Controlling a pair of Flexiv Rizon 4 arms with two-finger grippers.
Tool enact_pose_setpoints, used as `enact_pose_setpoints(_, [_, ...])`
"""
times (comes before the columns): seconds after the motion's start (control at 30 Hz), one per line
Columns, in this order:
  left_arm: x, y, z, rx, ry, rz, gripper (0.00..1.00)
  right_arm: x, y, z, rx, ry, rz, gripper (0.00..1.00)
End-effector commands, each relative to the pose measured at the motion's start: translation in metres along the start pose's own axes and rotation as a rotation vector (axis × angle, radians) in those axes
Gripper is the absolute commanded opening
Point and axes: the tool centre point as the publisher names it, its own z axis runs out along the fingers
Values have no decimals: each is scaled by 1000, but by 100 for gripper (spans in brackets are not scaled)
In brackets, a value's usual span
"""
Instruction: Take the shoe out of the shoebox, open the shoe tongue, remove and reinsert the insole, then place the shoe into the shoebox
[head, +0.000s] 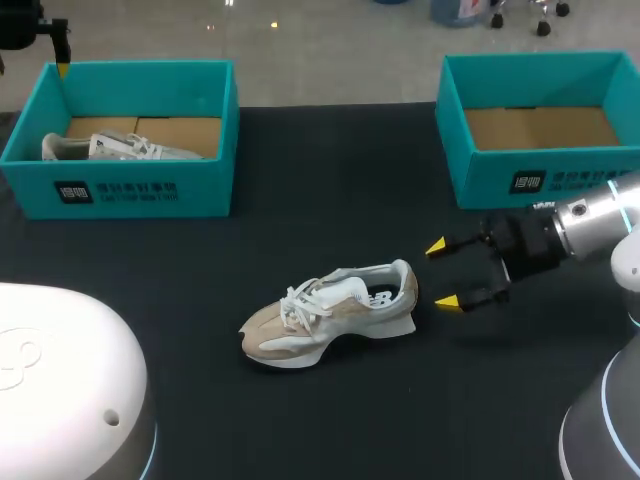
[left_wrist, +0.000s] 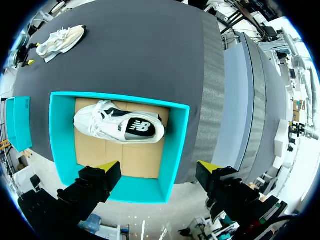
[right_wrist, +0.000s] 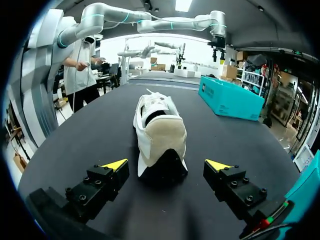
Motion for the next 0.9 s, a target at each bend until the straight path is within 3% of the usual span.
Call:
enact_pose_setpoints(0.03, [0, 0, -1, 0, 3, 0, 100, -6, 3, 20, 11, 2, 5, 100])
enact_pose_setpoints(0.57, [0, 0, -1, 0, 3, 0, 100, -15, -6, 51, 68, 129, -2, 100])
enact_pose_setpoints(0.9, [0, 0, -1, 0, 3, 0, 100, -3, -10, 61, 65, 169, 11, 100])
